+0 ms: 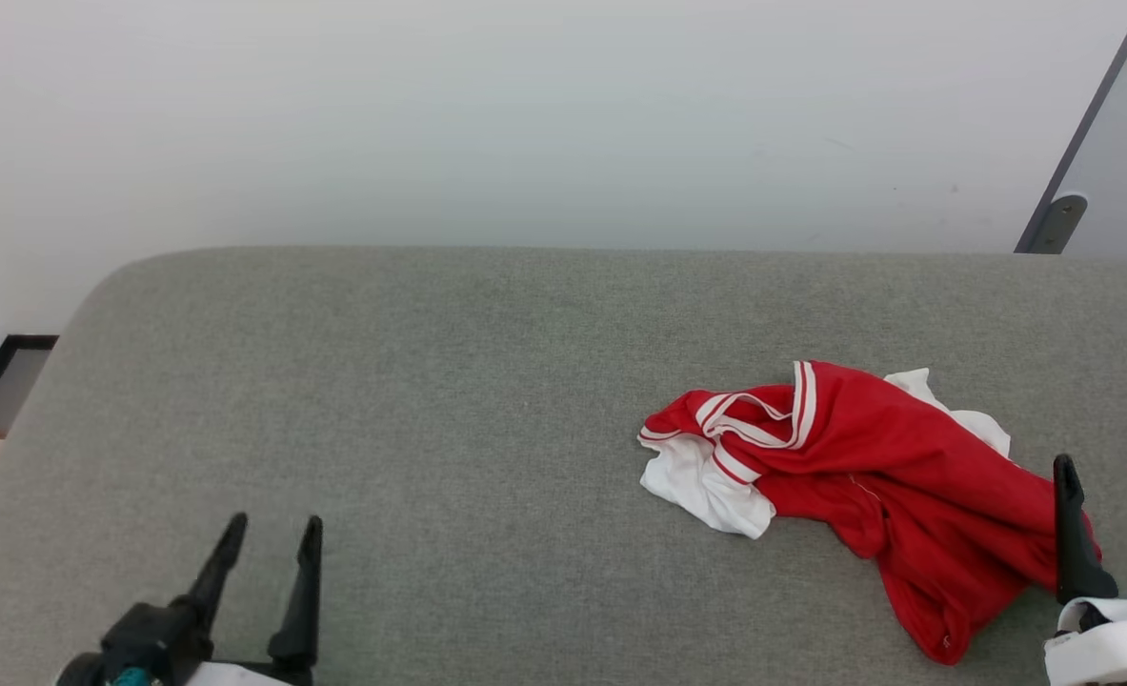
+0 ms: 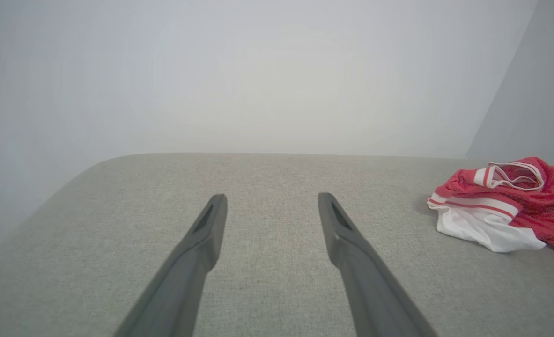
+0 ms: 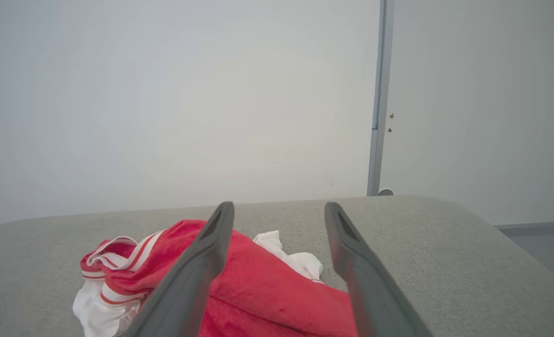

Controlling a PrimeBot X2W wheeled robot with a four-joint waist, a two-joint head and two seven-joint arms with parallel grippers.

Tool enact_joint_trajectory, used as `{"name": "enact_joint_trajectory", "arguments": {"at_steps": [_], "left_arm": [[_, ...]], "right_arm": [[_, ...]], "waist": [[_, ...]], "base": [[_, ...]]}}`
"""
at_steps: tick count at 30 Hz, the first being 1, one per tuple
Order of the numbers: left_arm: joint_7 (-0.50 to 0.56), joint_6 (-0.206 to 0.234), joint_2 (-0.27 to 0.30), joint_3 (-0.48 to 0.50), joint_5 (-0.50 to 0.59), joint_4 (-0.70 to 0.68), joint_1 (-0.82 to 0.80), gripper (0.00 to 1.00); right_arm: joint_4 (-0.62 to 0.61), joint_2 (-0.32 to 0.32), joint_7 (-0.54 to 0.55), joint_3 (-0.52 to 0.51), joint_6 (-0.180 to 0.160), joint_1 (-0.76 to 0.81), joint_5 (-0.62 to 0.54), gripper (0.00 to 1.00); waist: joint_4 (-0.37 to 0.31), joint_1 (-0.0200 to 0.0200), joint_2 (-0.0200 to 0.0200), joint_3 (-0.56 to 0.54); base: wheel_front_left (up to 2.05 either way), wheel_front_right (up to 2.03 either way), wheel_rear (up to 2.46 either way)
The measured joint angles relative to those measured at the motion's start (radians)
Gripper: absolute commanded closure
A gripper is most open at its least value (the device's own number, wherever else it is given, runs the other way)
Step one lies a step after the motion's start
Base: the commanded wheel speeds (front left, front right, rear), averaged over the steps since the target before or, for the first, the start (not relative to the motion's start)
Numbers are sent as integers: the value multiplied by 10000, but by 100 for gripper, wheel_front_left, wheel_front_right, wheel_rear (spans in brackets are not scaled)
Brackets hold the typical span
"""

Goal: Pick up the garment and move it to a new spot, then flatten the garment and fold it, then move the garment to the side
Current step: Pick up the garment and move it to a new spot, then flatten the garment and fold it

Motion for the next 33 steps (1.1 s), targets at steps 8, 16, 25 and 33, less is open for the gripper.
{"name": "enact_joint_trajectory", "arguments": {"at_steps": [8,16,25,33], "left_arm": [[0,-90,-552,529,525,-562,383,0],[0,-138,-717,640,637,-541,500,0],[0,-148,-773,575,648,-591,539,0],[0,-148,-746,159,431,-639,585,0]], "right_arm": [[-314,127,0,-155,0,42,-35,0],[-345,180,0,-155,0,92,-35,0],[-366,219,0,-148,0,155,-35,0],[-410,301,2,-104,0,125,-35,0]], "waist": [[-61,0,0,-3],[-77,0,0,-66],[-118,0,0,-77],[-168,0,0,-8]], "base": [[0,0,0],[0,0,0],[0,0,0],[0,0,0]]}}
